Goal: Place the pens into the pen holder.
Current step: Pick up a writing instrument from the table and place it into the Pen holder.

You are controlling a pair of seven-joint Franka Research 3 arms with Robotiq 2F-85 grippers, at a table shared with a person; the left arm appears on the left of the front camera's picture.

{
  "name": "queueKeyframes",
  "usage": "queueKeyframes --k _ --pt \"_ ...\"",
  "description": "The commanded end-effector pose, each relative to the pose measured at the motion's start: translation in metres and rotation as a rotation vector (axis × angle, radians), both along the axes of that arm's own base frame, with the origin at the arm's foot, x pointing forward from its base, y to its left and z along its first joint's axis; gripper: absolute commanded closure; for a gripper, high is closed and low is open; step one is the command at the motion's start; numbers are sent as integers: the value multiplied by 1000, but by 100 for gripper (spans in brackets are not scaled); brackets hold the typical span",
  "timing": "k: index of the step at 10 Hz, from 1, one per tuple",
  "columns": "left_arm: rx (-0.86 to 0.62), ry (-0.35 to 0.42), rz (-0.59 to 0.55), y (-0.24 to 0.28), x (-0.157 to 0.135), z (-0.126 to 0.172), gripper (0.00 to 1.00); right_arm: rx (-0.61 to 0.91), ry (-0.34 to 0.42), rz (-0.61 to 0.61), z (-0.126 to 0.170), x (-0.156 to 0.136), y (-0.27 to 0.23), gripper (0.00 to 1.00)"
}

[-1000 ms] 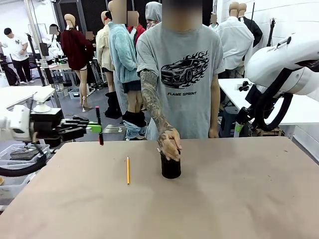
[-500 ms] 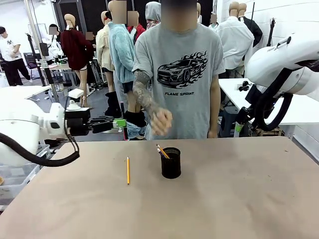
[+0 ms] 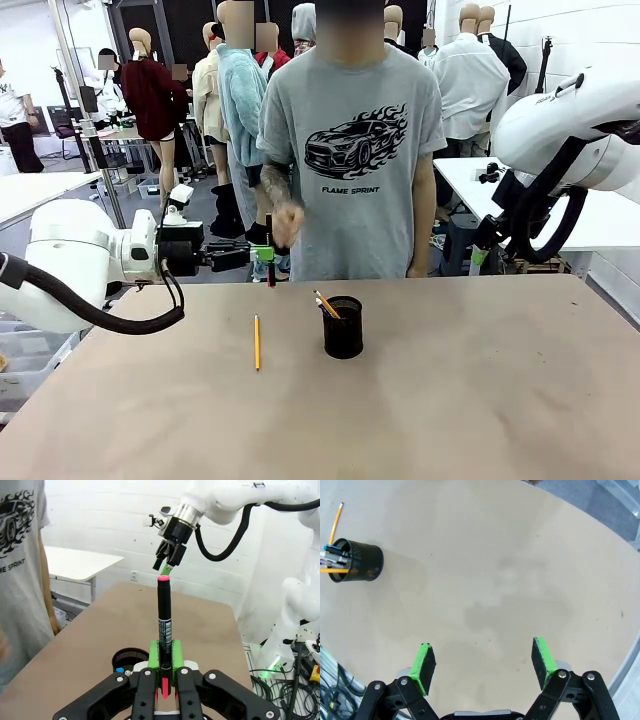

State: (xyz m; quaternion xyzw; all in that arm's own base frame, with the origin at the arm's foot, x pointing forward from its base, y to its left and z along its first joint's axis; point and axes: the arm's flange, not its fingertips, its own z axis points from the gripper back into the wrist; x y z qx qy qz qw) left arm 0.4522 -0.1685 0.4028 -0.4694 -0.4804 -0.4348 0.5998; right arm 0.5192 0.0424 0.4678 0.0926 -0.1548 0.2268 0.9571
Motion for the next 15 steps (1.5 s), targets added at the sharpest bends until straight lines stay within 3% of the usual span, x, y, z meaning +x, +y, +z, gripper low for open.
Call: queueKeyframes --k 1,4,6,8,15 --pt "-10 -30 -18 -7 7 -4 100 -6 -10 10 -1 0 -1 4" --pt "-21 -47 -90 -30 44 -9 100 -6 -10 10 -1 0 -1 4" --pt "2 -2 -125 -45 79 -12 100 -6 -10 10 -1 0 -1 4" --pt "26 39 -235 -59 104 -25 100 -6 -10 10 -1 0 -1 4" --pt "-22 55 -176 -98 148 -53 100 -6 -10 10 -1 0 -1 4"
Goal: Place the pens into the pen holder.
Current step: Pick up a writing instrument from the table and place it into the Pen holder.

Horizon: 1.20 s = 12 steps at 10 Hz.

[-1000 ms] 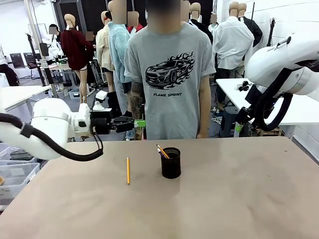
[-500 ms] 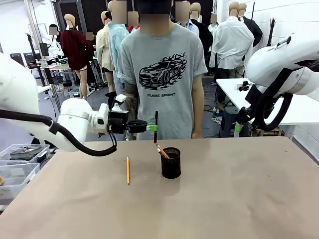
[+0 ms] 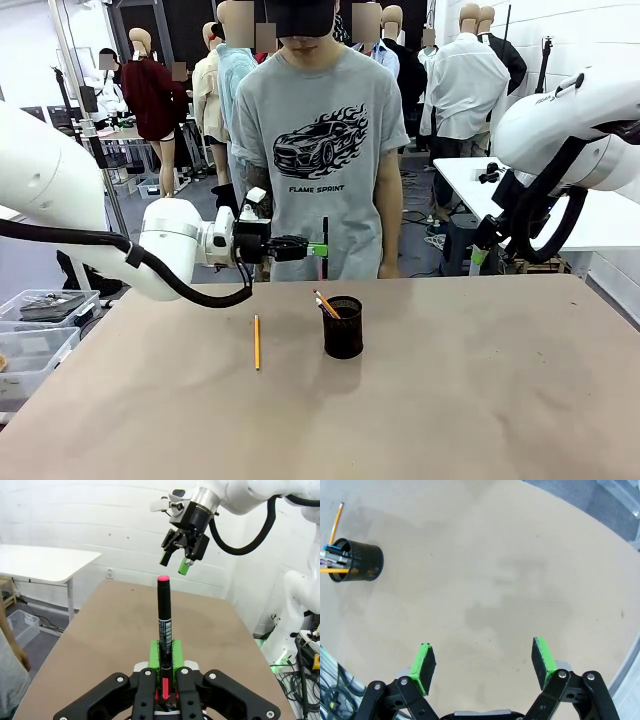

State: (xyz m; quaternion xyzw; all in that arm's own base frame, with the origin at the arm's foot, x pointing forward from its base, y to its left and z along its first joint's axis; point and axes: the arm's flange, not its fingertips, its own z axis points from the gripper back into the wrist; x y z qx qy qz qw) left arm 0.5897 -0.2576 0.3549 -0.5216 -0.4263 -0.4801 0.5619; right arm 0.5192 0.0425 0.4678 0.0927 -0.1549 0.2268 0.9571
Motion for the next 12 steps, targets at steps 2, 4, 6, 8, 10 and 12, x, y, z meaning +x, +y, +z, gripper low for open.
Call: queueKeyframes --k 2,4,6,8,10,12 --pt "-22 66 -11 -15 11 -18 100 -6 -10 10 -1 0 -1 4" --pt "-23 82 -17 -19 11 -33 100 -6 -10 10 -1 0 -1 4" --pt "-20 111 -61 -25 9 -41 100 -6 -10 10 -1 0 -1 4" --pt "-11 120 -70 -29 8 -50 100 -6 -10 10 -1 0 -1 4" --pt "16 130 -73 -35 13 -58 100 -6 -10 10 -1 0 -1 4" --pt "28 127 -81 -36 12 -60 86 -6 -10 10 -1 0 -1 4"
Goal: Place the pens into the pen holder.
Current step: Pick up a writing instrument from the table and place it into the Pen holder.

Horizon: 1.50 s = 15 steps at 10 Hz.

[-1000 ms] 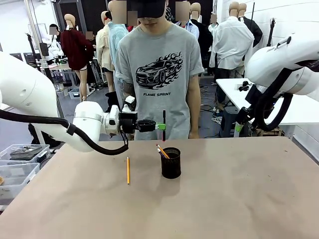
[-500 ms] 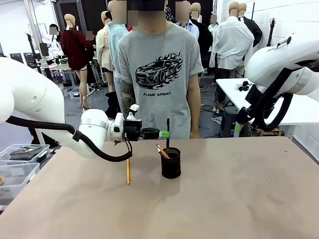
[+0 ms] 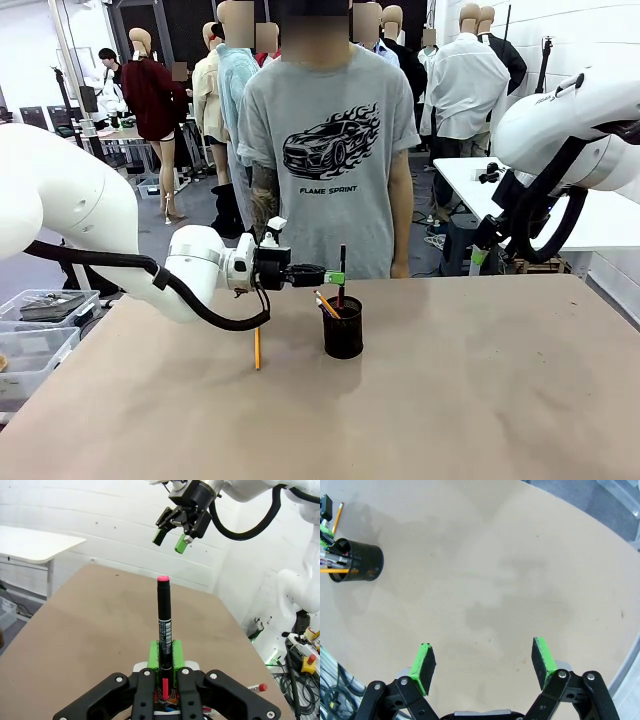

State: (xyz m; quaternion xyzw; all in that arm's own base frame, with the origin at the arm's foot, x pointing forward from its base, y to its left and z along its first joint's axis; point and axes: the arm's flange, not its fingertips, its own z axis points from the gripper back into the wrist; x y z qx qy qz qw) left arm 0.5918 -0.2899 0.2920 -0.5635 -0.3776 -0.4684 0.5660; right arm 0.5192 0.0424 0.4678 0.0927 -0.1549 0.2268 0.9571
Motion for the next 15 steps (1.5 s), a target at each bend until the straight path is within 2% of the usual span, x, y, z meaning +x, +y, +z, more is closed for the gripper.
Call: queueKeyframes --k 1,3,4,5,8,9,10,11,12,14,15 --pt "42 11 -23 -5 7 3 66 -6 -10 10 -1 0 -1 4" --pt "30 0 -29 -5 4 5 27 -6 -10 10 -1 0 -1 4" --pt "30 -5 -31 -5 2 5 12 -6 -10 10 -1 0 -1 4" --pt "26 -12 -29 -3 0 7 2 -6 -10 10 -1 0 -1 4" --pt "33 -59 -7 9 -20 28 2 -6 -10 10 -1 0 -1 4" --pt "30 -122 -20 18 -34 46 2 -6 -10 10 -1 0 -1 4" --pt "24 -162 -2 32 -53 71 2 -6 -10 10 -1 0 -1 4" --pt "51 -245 18 49 -83 99 2 -6 -10 10 -1 0 -1 4" --pt "100 -273 29 64 -106 119 2 -6 -10 10 -1 0 -1 4" --pt "187 -294 106 88 -150 146 2 -6 -10 10 -1 0 -1 4" --pt "239 -250 157 93 -165 153 2 -6 -10 10 -1 0 -1 4"
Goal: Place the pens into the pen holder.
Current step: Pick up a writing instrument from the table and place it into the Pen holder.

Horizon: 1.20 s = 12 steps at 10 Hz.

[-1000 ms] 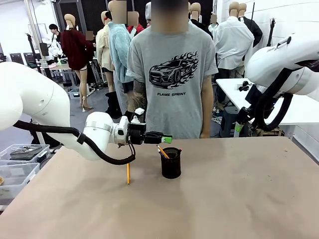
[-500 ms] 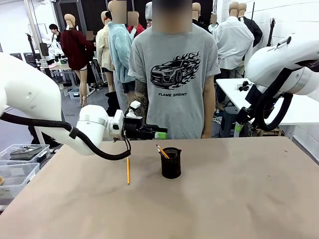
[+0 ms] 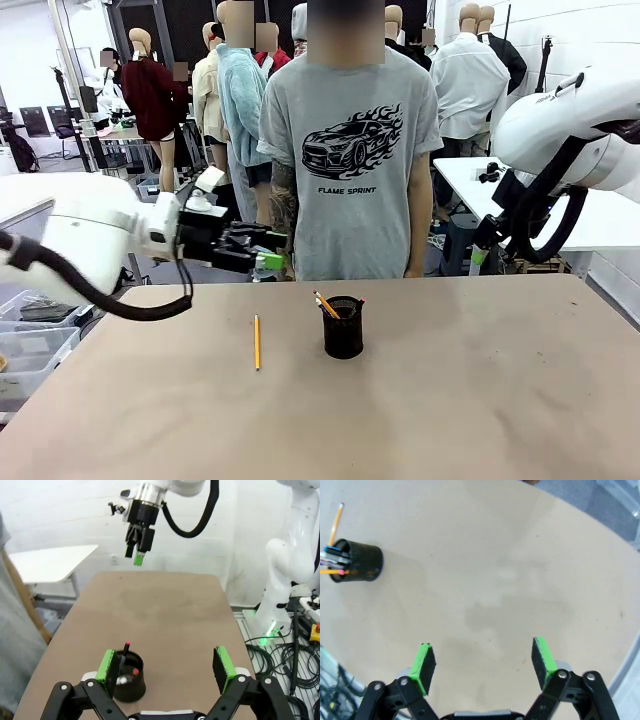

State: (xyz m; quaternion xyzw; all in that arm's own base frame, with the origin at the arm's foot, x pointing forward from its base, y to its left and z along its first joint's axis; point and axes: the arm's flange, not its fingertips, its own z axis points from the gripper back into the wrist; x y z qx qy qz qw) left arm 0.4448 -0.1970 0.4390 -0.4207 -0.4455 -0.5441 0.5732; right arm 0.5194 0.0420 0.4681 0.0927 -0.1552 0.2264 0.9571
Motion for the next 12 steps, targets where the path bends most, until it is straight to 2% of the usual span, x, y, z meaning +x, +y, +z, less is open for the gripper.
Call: queueKeyframes --k 1,3,4,5,6,7,9,10,12 --pt "140 61 119 7 -25 13 2 -6 -10 10 -1 0 -1 4" --pt "198 97 214 20 -40 22 2 -6 -10 10 -1 0 -1 4" --pt "279 93 306 24 -44 23 2 -6 -10 10 -1 0 -1 4" --pt "325 120 408 24 -44 23 2 -6 -10 10 -1 0 -1 4" --pt "344 103 449 25 -44 24 2 -6 -10 10 -1 0 -1 4" --pt "363 138 485 23 -43 24 2 -6 -10 10 -1 0 -1 4" --pt "374 285 574 18 -32 20 2 -6 -10 10 -1 0 -1 4" --pt "442 425 627 15 -22 14 2 -6 -10 10 -1 0 -1 4" --pt "475 544 731 8 -3 9 2 -6 -10 10 -1 0 -1 4"
